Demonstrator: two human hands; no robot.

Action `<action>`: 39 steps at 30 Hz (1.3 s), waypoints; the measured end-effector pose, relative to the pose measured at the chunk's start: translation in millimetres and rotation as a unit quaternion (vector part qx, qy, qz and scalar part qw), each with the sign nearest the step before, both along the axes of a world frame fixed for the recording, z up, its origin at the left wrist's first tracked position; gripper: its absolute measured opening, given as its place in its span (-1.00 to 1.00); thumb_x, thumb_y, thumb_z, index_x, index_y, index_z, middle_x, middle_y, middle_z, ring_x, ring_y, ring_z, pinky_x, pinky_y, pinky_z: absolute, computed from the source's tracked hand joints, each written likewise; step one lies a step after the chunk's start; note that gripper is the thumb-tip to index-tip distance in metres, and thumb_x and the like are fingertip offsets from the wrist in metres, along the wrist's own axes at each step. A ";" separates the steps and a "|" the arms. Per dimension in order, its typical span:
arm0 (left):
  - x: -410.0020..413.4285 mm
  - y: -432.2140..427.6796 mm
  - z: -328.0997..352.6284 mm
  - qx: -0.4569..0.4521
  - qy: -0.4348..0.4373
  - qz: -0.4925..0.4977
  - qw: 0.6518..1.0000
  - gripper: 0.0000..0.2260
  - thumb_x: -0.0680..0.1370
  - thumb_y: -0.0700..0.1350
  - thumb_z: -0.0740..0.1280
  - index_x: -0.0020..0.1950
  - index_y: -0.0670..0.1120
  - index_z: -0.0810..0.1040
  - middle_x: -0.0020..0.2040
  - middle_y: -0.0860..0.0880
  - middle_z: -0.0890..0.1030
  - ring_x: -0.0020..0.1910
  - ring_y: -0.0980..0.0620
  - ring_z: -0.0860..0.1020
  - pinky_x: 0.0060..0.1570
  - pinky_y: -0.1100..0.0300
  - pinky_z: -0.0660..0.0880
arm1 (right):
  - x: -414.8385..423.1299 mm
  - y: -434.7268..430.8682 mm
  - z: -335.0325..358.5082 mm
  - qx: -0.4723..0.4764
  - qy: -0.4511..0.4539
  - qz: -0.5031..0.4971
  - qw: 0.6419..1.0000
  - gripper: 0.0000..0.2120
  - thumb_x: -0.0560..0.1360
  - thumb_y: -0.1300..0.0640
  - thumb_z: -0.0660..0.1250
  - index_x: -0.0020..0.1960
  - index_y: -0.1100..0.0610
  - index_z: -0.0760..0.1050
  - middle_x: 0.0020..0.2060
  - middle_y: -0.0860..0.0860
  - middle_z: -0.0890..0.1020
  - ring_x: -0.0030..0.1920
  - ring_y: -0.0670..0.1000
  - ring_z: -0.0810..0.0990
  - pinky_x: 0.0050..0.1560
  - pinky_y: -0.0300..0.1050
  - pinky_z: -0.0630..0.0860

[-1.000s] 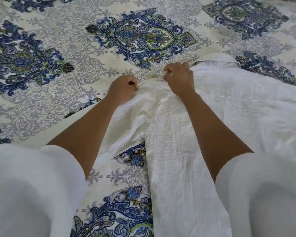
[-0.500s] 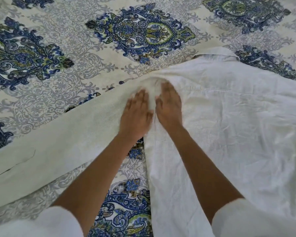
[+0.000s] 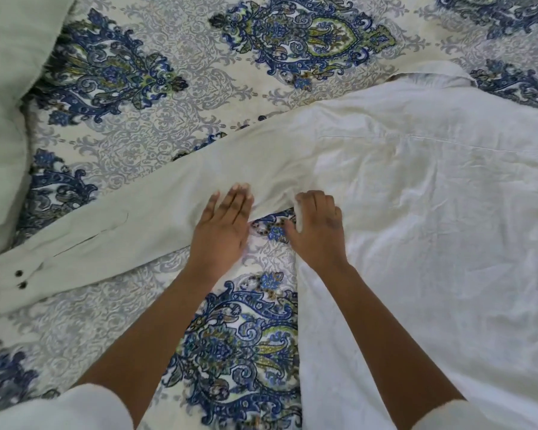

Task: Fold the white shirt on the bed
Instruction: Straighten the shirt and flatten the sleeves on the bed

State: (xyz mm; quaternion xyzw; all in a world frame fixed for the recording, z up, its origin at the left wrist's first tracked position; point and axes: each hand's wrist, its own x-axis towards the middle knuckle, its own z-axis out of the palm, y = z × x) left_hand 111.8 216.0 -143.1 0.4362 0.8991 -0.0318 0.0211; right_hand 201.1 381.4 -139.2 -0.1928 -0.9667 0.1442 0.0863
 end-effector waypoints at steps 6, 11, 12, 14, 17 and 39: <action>-9.5 -41.0 3.0 -0.041 0.009 0.022 0.999 -0.48 0.43 -0.15 0.07 0.36 -0.26 0.37 0.35 -0.23 0.44 0.32 -0.17 0.45 0.43 0.09 -0.07 | 8.4 8.8 2.2 0.010 0.021 -0.032 0.999 -0.71 0.24 0.39 0.23 -0.09 0.22 0.56 -0.21 0.14 0.57 -0.25 0.17 0.55 -0.35 -0.04 0.52; -2.4 -48.5 7.4 -0.026 0.023 -0.006 0.999 -0.44 0.44 -0.16 0.09 0.45 -0.19 0.23 0.44 -0.13 0.34 0.42 -0.08 0.31 0.44 0.08 -0.05 | 4.5 3.4 8.8 0.004 0.011 -0.017 1.000 -0.74 0.34 0.26 0.35 0.04 0.15 0.55 -0.02 0.13 0.58 -0.08 0.16 0.55 -0.16 -0.01 0.51; -2.2 -45.6 7.5 -0.020 0.022 -0.012 0.999 -0.43 0.43 -0.19 0.10 0.46 -0.18 0.21 0.45 -0.13 0.33 0.43 -0.07 0.30 0.44 0.09 -0.06 | 1.1 2.2 8.1 0.021 0.009 -0.002 1.000 -0.76 0.34 0.24 0.38 0.01 0.14 0.56 -0.03 0.12 0.58 -0.09 0.15 0.55 -0.16 -0.02 0.50; -3.9 -43.2 5.2 -0.011 0.014 -0.020 1.000 -0.38 0.39 -0.26 0.23 0.45 -0.21 0.22 0.44 -0.15 0.34 0.41 -0.09 0.34 0.44 0.14 -0.06 | -5.0 3.6 5.4 0.069 0.001 0.015 0.998 -0.85 0.29 0.27 0.43 -0.15 0.15 0.58 -0.18 0.09 0.58 -0.18 0.14 0.55 -0.22 -0.05 0.49; -6.4 -55.3 2.2 -0.020 -0.029 -0.005 0.999 -0.23 0.26 -0.27 0.46 0.43 -0.23 0.25 0.43 -0.19 0.35 0.40 -0.10 0.35 0.42 0.19 -0.05 | -5.7 8.9 4.1 0.078 -0.017 0.016 0.997 -0.88 0.25 0.31 0.44 -0.27 0.16 0.55 -0.32 0.06 0.55 -0.27 0.13 0.54 -0.28 -0.08 0.48; -15.1 85.1 17.3 0.155 -0.085 -0.099 0.979 -0.69 0.42 -0.02 0.15 -0.11 -0.08 0.66 -0.04 -0.01 0.68 0.01 -0.05 0.63 0.12 0.12 0.36 | -7.5 75.8 13.3 -0.322 0.013 -0.215 0.922 -0.74 0.53 0.27 0.16 0.14 0.16 0.55 0.09 0.00 0.56 0.11 -0.05 0.48 0.04 -0.33 0.38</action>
